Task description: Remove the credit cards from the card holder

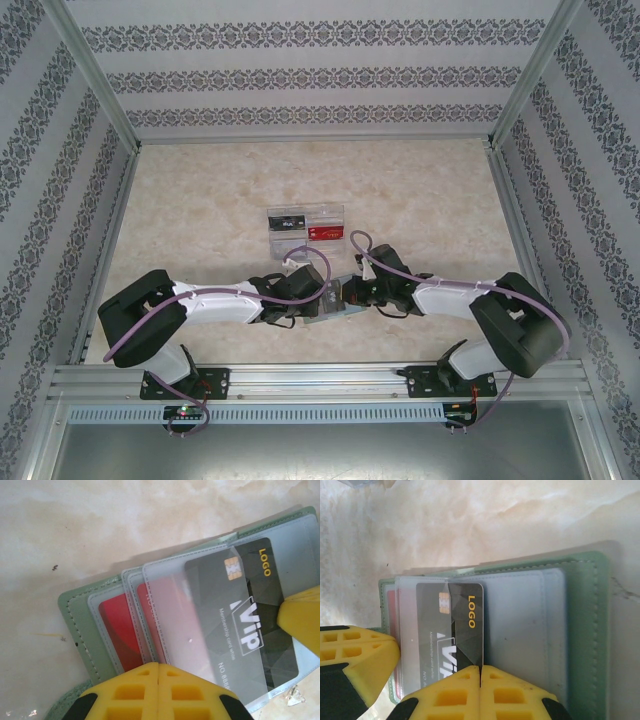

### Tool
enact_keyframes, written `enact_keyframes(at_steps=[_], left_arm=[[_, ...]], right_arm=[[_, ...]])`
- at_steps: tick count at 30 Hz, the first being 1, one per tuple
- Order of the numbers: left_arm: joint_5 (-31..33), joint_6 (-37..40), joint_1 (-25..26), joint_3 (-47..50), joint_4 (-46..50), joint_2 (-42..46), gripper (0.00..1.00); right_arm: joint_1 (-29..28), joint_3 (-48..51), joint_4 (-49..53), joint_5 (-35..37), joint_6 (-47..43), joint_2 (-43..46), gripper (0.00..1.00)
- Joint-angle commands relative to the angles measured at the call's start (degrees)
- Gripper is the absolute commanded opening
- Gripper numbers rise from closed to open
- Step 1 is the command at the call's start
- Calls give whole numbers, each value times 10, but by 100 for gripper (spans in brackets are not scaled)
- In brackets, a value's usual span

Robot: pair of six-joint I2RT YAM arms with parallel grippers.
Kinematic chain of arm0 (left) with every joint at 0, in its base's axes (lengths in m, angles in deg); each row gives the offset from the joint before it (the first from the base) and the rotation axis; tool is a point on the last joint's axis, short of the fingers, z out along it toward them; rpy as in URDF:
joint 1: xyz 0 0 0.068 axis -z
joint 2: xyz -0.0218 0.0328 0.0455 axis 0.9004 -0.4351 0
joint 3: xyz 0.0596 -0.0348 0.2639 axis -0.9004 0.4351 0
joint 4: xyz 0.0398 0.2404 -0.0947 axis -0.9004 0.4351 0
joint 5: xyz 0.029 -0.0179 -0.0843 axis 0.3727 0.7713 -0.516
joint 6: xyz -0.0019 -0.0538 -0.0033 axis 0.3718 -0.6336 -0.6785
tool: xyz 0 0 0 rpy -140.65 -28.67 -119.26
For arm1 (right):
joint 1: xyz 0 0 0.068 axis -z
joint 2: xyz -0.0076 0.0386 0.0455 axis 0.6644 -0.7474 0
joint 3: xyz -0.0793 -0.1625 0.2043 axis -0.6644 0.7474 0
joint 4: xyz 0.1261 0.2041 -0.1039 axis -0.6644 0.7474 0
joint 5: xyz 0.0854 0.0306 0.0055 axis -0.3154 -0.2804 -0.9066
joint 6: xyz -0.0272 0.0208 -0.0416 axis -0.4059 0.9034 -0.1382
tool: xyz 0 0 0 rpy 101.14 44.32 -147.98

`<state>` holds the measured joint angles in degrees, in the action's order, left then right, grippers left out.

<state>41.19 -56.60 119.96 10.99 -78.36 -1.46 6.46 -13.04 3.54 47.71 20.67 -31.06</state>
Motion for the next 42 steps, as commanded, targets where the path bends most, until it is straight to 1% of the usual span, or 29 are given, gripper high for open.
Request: enact_keyframes(at_steps=[1,7,14,20,24,26,28,31,32,34,35,36,38,39,41,42], left_arm=[[6,2,-6,10,58,-20,0],[6,4,-6,11,59,-17,0],[2,5,-6,11,56,-12,0],[-6,9,-7,5,51,-3,0],[-9,12,-6,2,47,22,1],[-10,15,-6,2,46,44,8],[-2,14,-6,1,51,69,19],[18,11,-6,4,65,112,29],[27,8,-6,9,69,131,34],[45,6,-6,19,81,171,41],[55,5,-6,24,90,195,48],[68,4,-6,30,100,219,61],[92,1,-6,39,128,269,82],[104,0,-6,45,146,295,90],[124,-2,-6,57,172,346,100],[135,-3,-6,65,185,374,100]], right_arm=[[12,14,27,19,-6,17,0],[32,25,40,16,-12,40,0],[53,32,68,16,-21,95,0],[54,3,125,26,-41,146,0],[53,-16,164,42,-60,184,0],[50,-29,186,53,-73,199,0],[45,-45,205,66,-88,212,0],[29,-71,225,87,-110,224,0],[22,-81,230,94,-120,225,0],[4,-106,244,117,-140,223,0],[-8,-120,250,132,-154,219,0],[-22,-136,254,145,-173,214,0],[-48,-161,254,171,-213,204,0],[-60,-175,253,183,-237,195,0],[-79,-204,258,207,-282,173,0],[-86,-226,266,218,-306,158,0]])
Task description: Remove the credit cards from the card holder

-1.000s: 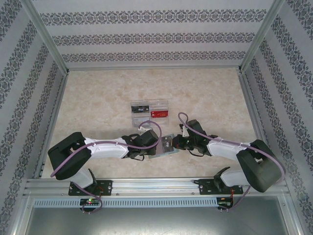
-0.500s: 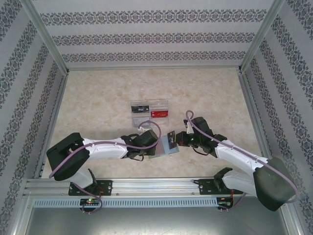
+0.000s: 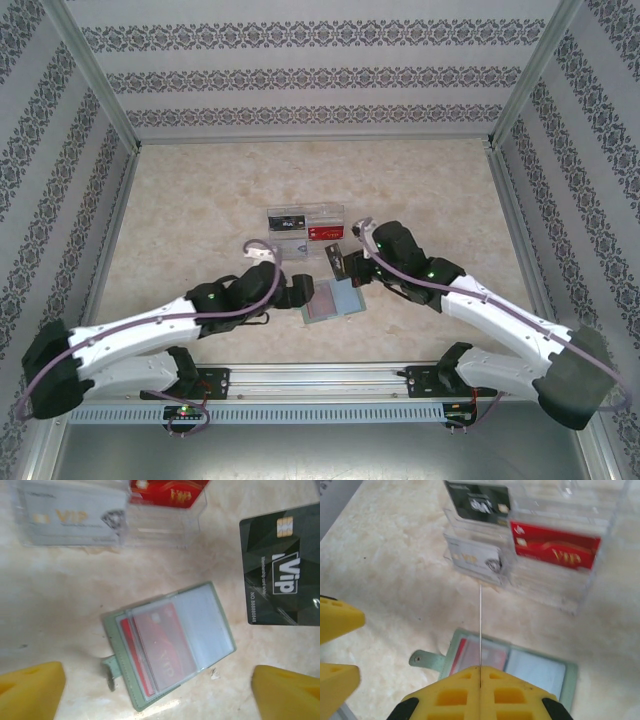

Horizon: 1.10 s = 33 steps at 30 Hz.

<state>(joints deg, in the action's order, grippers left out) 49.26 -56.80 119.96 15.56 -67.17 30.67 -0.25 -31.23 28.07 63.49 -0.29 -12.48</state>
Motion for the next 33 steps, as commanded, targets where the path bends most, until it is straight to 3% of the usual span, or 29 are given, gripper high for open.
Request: enact_keyframes(at_steps=[1,8,16,26,33], left_arm=[[63,-3,-6,26,85,76,100],[106,-24,-6,79,158,259,100],[117,-29,-6,89,241,373,99],[119,-33,-6,87,295,417,100],[126,-38,-6,88,312,428,100]], right_arm=[[-26,-63,28,70,-114,-42,0],[-75,-193,61,110,-302,-156,0],[-130,-296,54,248,-547,-290,0],[-123,-350,17,309,-708,-391,0],[-116,-380,11,300,-723,-429,0]])
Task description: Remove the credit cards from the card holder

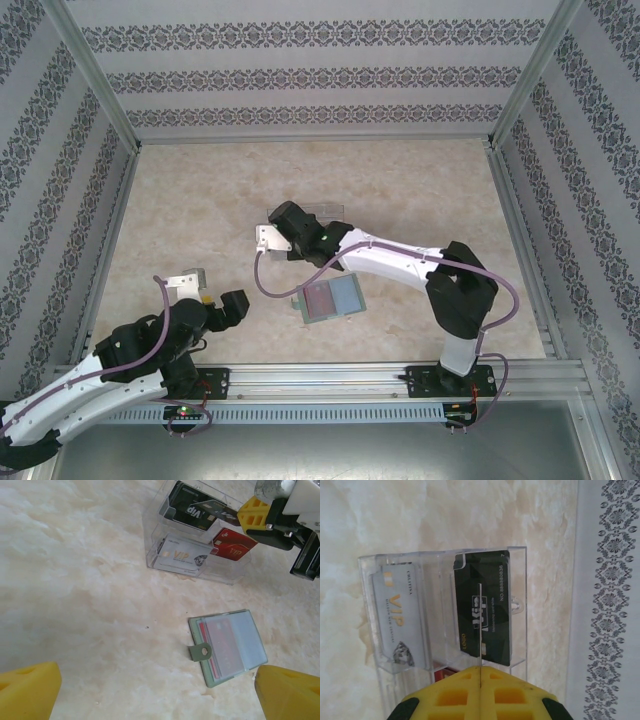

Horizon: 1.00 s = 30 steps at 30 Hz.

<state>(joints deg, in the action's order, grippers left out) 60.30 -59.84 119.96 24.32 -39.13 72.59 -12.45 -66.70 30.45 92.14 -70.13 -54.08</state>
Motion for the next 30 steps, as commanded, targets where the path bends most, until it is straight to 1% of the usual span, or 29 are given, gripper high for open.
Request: enact_keyframes(at_steps=[1,12,22,30], left_arm=[[16,-6,-6,1,33,10,100],[21,-4,-6,-6,46,13,100],[22,-6,-6,-2,46,15,100],[18,-4,-6,-2,46,16,100]], right_arm=[[6,-30,-13,11,-24,-19,0],[15,-66,-1,7,-14,-70,0],[31,-73,-8,-12,13,-81,0],[33,-92,-5,-10,28,-99,1]])
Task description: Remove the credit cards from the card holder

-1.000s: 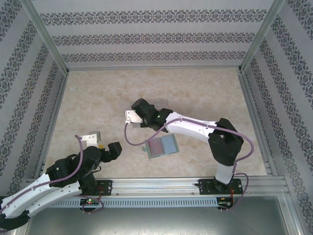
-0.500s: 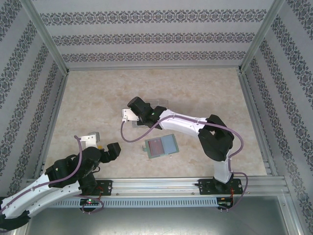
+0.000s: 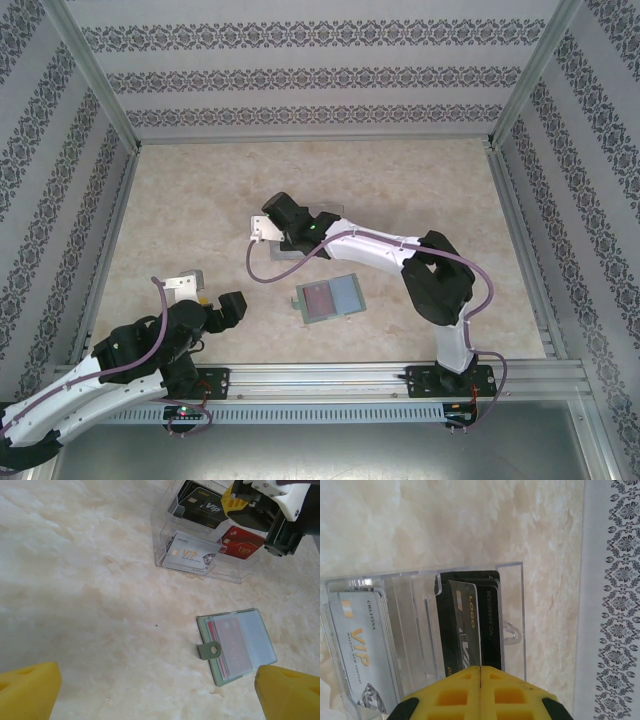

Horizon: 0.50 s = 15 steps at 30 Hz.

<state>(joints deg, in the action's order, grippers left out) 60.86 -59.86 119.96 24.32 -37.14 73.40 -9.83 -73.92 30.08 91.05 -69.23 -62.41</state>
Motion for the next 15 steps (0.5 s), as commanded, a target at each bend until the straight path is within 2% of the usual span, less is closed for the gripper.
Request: enact_keyframes(at_steps=[1,3,9,15], left_arm=[[14,-2,-6,-3,27,8,100],[15,-1,-6,-4,28,8,100],[15,-2,-6,-1,24,9,100],[15,0,-7,-1,22,8,100]], right_arm=[[8,-21,-1,4,21,-18,6],[10,-24,-6,16,26,-24,20],[14,-28,-17,35,30,-29,27],[19,-36,-34,64,32,-36,27]])
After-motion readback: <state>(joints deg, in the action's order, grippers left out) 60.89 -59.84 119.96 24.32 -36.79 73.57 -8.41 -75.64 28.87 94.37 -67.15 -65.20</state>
